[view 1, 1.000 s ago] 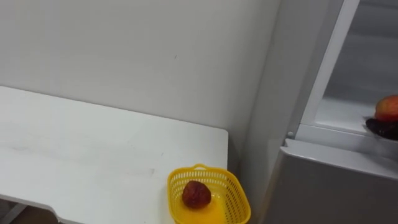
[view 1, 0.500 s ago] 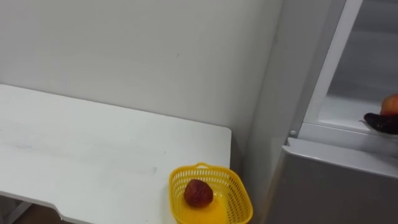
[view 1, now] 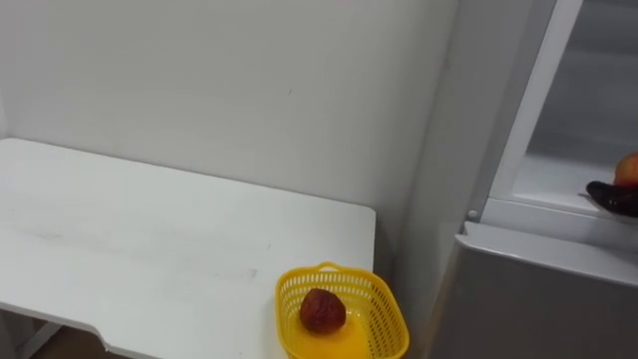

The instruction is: Retrieve from the upper fridge

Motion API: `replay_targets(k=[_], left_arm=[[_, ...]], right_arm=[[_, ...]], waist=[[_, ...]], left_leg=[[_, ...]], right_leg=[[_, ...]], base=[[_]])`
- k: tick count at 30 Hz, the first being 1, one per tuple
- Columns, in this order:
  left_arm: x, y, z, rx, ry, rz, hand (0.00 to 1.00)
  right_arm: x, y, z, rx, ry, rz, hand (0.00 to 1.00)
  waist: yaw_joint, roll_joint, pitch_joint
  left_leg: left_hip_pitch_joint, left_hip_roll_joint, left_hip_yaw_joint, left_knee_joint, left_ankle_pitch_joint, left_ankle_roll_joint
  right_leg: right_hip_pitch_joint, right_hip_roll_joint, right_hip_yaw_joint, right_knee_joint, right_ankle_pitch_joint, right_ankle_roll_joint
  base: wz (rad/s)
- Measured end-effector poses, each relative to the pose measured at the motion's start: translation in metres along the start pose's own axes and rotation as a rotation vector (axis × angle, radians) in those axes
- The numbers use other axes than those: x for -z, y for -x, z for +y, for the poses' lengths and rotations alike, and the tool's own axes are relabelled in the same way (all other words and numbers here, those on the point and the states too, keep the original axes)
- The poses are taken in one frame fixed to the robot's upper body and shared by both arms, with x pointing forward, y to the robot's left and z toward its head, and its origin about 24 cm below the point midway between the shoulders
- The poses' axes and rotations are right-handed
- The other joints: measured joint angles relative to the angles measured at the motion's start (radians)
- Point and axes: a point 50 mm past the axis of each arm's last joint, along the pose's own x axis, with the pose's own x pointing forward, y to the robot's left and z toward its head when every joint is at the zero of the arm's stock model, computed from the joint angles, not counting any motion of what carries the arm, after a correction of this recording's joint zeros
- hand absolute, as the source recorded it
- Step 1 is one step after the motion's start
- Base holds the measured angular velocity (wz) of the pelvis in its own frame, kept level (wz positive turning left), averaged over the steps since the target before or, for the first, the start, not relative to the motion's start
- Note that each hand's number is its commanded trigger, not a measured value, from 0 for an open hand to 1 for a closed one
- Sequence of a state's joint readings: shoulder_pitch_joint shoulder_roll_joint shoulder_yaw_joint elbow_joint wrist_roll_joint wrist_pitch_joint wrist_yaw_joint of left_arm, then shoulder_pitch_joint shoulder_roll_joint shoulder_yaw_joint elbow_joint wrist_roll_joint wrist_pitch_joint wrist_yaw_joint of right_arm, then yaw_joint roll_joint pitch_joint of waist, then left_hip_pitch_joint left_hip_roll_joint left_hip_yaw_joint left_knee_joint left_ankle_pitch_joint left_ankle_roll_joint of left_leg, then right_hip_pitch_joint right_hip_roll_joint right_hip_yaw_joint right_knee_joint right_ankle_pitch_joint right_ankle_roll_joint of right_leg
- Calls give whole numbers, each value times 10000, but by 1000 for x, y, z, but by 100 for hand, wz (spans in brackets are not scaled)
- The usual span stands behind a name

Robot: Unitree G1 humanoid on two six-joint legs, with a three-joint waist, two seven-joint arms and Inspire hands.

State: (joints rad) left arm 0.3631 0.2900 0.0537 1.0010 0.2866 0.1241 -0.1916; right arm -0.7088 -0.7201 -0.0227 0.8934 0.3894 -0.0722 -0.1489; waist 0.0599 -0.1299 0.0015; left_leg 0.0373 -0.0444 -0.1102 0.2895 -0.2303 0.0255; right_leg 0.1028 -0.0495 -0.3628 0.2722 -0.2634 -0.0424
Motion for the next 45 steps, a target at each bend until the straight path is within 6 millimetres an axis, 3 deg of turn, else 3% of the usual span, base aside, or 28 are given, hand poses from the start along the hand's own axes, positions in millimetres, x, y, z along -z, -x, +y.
replay_targets(k=[4, 6, 7, 8, 16, 34, 40, 45], left_arm=[[0, 0, -1, 159, -1, 7, 0], [0, 0, -1, 191, -1, 3, 0], [0, 0, -1, 182, -2, 1, 0], [0, 0, -1, 182, -2, -1, 0], [0, 0, 0, 194, 5, 2, 0], [-2, 1, 7, -5, -53, -49, 0], [-2, 1, 7, -11, -53, -43, 0], [-2, 1, 7, -12, -48, -42, 0]], right_arm=[[0, 0, -3, -281, 73, 26, 0], [0, -1, -5, -461, 115, 67, 6], [1, -1, -8, -527, 69, 144, 35], [2, -1, -9, -622, -5, 210, 98], [7, -2, -16, -924, -34, 581, 100], [4, -3, -26, -967, 62, 579, 100], [1, -3, -25, -979, -81, 454, 100], [-12, -4, -13, -1245, -143, -14, 100]], waist=[[3, -4, 0], [2, -30, 0], [6, -65, 0], [15, -96, 5], [21, -233, -39], [268, -208, -28], [283, -197, -17], [274, -78, 50]], left_leg=[[2, -1, 7, -13, 0, 0], [2, -2, 3, -19, 0, 0], [2, -2, 3, -17, 0, 0], [1, -1, 4, -16, 0, 0], [-6, -3, 1, 24, 0, 0], [7, 39, -1, -5, -26, -42], [57, 83, 30, -36, -41, -68], [95, 155, 218, -218, -26, -123]], right_leg=[[-9, -6, 4, 6, 0, -1], [-14, -10, 2, 7, 0, -1], [-14, -9, 4, 7, 0, -1], [-15, -8, 6, 6, 0, -1], [-3, -2, 10, -14, 1, -1], [10, 68, 35, -152, 6, -10], [35, 118, 40, -236, 23, -37], [-21, 182, 185, -291, 58, -101]], base=[[0], [0], [0], [0], [0], [0], [-1], [-11]])
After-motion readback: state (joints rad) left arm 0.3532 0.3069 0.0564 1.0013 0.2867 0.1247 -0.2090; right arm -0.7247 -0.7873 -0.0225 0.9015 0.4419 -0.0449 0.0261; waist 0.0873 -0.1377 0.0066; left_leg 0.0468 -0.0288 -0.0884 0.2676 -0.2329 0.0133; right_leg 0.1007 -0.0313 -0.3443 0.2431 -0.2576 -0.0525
